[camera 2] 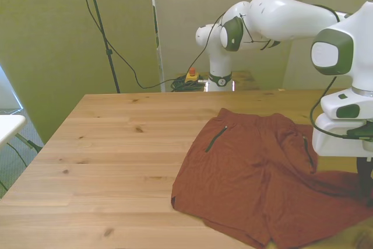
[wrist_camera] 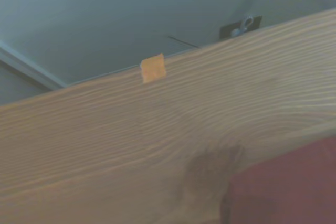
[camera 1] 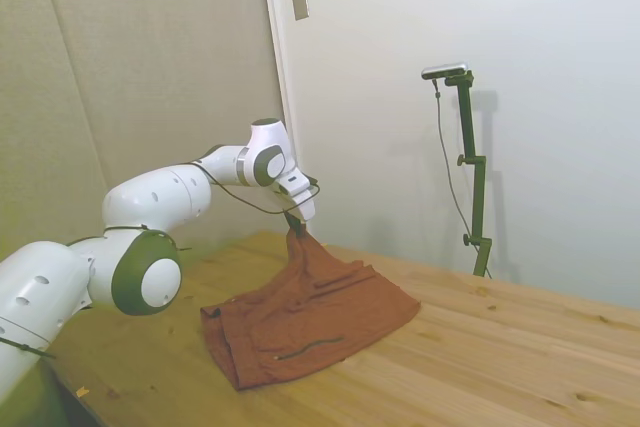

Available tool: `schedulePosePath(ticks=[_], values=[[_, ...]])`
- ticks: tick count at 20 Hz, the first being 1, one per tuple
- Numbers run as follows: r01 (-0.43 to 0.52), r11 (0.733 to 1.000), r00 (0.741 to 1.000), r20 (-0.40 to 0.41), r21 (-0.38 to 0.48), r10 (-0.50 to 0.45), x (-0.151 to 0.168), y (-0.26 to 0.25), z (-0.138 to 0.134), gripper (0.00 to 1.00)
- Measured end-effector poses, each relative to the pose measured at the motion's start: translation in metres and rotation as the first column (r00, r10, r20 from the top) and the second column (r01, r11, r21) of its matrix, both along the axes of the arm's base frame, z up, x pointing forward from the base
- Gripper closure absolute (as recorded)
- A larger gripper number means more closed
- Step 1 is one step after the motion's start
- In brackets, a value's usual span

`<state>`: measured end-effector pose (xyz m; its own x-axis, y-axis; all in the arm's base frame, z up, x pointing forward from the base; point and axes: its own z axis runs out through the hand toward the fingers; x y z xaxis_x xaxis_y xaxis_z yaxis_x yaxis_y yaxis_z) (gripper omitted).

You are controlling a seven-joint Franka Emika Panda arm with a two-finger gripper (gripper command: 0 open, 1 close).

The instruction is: Unfold the shorts

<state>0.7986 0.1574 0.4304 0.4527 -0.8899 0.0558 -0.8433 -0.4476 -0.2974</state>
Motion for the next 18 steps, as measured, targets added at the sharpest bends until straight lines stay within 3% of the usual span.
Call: schedulePosePath(ticks=[13,16,18], values=[[0.029,1.000,1.000,0.009,-0.005,-0.029,0.003,-0.003,-0.003,0.00],[0.032,0.999,0.999,0.020,-0.006,-0.032,0.002,-0.006,0.007,0.00],[0.030,1.000,0.999,0.027,-0.006,-0.029,-0.003,-0.006,0.028,0.00]])
